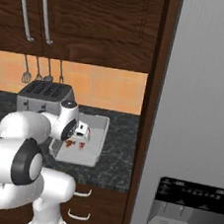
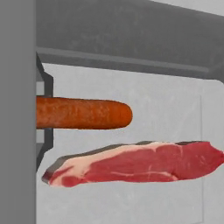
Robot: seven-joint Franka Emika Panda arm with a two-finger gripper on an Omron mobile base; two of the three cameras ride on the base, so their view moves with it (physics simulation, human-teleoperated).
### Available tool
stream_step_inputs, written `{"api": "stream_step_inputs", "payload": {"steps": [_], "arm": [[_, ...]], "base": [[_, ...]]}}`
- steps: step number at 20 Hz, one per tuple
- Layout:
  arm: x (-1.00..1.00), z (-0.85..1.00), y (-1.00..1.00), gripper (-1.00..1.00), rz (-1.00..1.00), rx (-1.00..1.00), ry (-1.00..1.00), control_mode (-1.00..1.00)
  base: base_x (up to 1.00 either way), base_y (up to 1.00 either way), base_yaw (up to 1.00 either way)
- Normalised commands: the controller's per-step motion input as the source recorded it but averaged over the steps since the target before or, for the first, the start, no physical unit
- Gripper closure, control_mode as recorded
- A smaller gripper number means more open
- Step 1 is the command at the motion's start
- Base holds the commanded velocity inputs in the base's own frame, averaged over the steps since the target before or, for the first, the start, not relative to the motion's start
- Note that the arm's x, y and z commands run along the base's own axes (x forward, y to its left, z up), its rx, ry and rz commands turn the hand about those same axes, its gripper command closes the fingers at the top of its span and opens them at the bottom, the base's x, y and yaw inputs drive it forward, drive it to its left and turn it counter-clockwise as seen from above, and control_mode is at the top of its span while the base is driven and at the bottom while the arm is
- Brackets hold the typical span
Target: Place one carrot and one steak in each tupperware on the nearby counter, to pack two identical lunches.
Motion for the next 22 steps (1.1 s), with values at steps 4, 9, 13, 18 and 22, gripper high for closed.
{"api": "stream_step_inputs", "payload": {"steps": [4,9,13,18,22], "arm": [[0.25,-0.33,0.0,1.0,0.0,0.0,0.05,-1.0],[0.1,-0.09,0.0,-1.0,0.0,0.0,0.0,-1.0],[-0.17,0.17,0.0,-1.0,0.0,0.0,-0.1,-1.0],[-0.82,0.94,0.05,-1.0,0.0,0.0,-0.11,-1.0],[-1.0,0.98,0.0,-1.0,-0.01,0.0,-0.12,-1.0]], "base": [[0.0,0.0,0.0],[0.0,0.0,0.0],[0.0,0.0,0.0],[0.0,0.0,0.0],[0.0,0.0,0.0]]}}
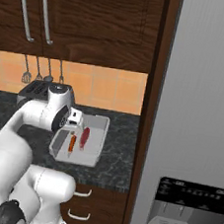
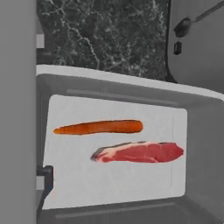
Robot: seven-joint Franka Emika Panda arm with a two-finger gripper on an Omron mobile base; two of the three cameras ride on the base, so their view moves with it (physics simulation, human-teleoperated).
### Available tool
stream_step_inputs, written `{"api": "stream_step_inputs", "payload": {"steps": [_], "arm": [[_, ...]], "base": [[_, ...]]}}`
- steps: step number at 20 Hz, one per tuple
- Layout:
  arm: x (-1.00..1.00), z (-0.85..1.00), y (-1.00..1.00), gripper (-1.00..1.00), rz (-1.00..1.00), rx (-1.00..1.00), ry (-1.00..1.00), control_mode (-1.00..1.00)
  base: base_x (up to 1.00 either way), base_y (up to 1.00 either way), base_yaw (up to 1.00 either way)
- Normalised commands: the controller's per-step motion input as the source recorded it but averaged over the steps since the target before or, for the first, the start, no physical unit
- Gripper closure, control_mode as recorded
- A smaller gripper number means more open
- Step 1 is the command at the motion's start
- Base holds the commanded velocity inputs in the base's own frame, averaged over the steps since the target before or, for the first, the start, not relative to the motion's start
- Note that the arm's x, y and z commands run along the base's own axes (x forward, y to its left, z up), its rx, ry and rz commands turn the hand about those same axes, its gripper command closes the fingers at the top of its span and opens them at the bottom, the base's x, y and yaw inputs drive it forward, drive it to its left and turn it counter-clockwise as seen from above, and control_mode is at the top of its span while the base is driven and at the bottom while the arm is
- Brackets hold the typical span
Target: Place one carrot and one steak in each tupperware on the nearby counter, to pack two identical lunches.
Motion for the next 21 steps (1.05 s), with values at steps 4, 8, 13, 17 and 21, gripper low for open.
{"api": "stream_step_inputs", "payload": {"steps": [4,8,13,17,21], "arm": [[-1.0,0.89,-0.11,-1.0,0.0,0.0,-0.17,-1.0],[-1.0,0.89,-0.18,-1.0,0.0,0.0,-0.27,-1.0],[-0.93,0.88,-0.2,-1.0,0.0,0.01,-0.36,-1.0],[-0.83,0.5,-0.1,-1.0,0.0,0.03,-0.46,-1.0],[-0.59,-0.01,-0.09,-1.0,0.0,0.1,-0.45,-1.0]], "base": [[0.0,0.0,0.0],[0.0,0.0,0.0],[0.0,0.0,0.0],[0.0,0.0,0.0],[0.0,0.0,0.0]]}}
